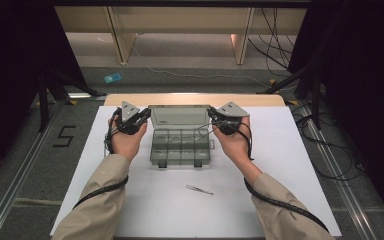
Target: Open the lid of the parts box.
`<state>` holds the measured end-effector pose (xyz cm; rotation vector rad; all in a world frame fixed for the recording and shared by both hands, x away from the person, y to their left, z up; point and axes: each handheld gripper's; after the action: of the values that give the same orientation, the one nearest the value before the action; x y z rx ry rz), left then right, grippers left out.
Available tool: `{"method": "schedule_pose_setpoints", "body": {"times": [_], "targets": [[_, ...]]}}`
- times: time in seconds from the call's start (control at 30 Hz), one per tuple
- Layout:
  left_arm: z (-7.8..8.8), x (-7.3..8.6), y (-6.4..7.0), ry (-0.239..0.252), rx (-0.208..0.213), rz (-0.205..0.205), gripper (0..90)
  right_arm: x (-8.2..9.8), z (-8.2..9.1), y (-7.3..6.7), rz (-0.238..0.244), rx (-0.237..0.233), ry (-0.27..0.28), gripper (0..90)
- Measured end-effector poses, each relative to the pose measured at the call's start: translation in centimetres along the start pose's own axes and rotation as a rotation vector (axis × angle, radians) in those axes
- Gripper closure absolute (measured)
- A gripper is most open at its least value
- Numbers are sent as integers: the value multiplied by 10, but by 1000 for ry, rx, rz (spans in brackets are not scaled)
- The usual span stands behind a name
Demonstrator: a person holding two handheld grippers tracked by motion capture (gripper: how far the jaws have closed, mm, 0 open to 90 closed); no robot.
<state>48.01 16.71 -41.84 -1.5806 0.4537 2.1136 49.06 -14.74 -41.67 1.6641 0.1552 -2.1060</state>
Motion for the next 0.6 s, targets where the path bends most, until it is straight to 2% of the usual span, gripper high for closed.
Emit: {"method": "schedule_pose_setpoints", "body": {"times": [0.3,0.43,0.6], "targets": [[-3,-1,-2,3,1,18,854,0,-3,1,-12,5,2,842],[-4,-1,-3,4,2,16,854,1,-4,1,-19,-2,-5,841],[-4,0,-4,8,6,12,853,2,-6,1,-13,4,10,842]]}}
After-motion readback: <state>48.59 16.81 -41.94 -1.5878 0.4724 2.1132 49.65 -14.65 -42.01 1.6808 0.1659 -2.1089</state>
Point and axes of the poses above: each handheld gripper's, and its own axes: z roughly backward along the jaws, x roughly out of its underside, y roughly to its right, and after that the axes turned 8 degrees about x, right-handed
